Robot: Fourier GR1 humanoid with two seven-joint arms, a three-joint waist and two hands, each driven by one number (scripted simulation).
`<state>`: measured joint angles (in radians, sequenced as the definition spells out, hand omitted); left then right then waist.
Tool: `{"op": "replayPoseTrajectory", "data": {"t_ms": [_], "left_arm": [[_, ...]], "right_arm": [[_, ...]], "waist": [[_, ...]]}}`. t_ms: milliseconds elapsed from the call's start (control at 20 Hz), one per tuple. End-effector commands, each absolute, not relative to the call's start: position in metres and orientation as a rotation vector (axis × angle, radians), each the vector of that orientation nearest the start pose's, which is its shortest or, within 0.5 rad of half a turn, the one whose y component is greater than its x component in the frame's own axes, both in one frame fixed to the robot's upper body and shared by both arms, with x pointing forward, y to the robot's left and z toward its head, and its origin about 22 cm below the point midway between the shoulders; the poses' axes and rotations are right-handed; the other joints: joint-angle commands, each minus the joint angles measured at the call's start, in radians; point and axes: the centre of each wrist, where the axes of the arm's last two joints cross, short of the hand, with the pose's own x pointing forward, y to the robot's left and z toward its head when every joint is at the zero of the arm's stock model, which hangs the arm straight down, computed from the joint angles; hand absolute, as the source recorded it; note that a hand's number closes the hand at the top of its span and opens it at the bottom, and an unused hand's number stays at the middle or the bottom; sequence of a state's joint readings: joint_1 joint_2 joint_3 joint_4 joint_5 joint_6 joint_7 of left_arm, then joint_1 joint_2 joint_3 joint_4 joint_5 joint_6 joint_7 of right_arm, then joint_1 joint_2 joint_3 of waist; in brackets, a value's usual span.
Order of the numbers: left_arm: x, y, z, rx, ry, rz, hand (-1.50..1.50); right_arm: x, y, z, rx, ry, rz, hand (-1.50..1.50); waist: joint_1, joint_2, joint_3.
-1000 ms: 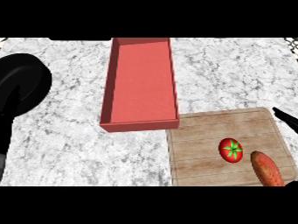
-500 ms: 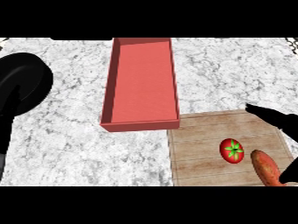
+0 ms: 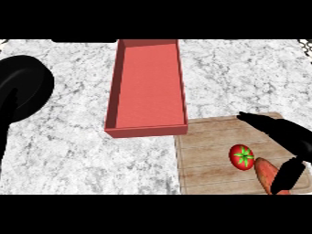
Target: Pick the tomato from the cutting board and place it in the cardboard box
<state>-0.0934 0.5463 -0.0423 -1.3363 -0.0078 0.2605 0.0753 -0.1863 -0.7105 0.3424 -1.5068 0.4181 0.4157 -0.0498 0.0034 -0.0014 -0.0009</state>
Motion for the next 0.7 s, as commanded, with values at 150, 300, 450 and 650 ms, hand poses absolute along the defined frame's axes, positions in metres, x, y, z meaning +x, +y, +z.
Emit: {"op": "replayPoseTrajectory", "data": {"t_ms": [150, 300, 450, 650], "left_arm": [[0.276, 0.362, 0.006, 0.652, -1.366, -0.218, 0.00], [0.255, 0.378, 0.002, 0.633, -1.369, -0.218, 0.00], [0.261, 0.366, 0.003, 0.649, -1.356, -0.207, 0.00], [0.260, 0.365, 0.009, 0.641, -1.360, -0.212, 0.00]], "right_arm": [[0.280, -0.278, 0.049, -0.329, -1.173, 1.434, -1.50], [0.272, -0.293, 0.067, -0.301, -1.205, 1.420, -1.50], [0.261, -0.281, 0.046, -0.234, -1.216, 1.416, -1.50], [0.245, -0.278, 0.071, -0.215, -1.269, 1.440, -1.50]], "waist": [[-0.004, 0.002, 0.001], [-0.004, 0.001, 0.001], [-0.005, 0.001, 0.001], [-0.007, 0.000, 0.001]]}}
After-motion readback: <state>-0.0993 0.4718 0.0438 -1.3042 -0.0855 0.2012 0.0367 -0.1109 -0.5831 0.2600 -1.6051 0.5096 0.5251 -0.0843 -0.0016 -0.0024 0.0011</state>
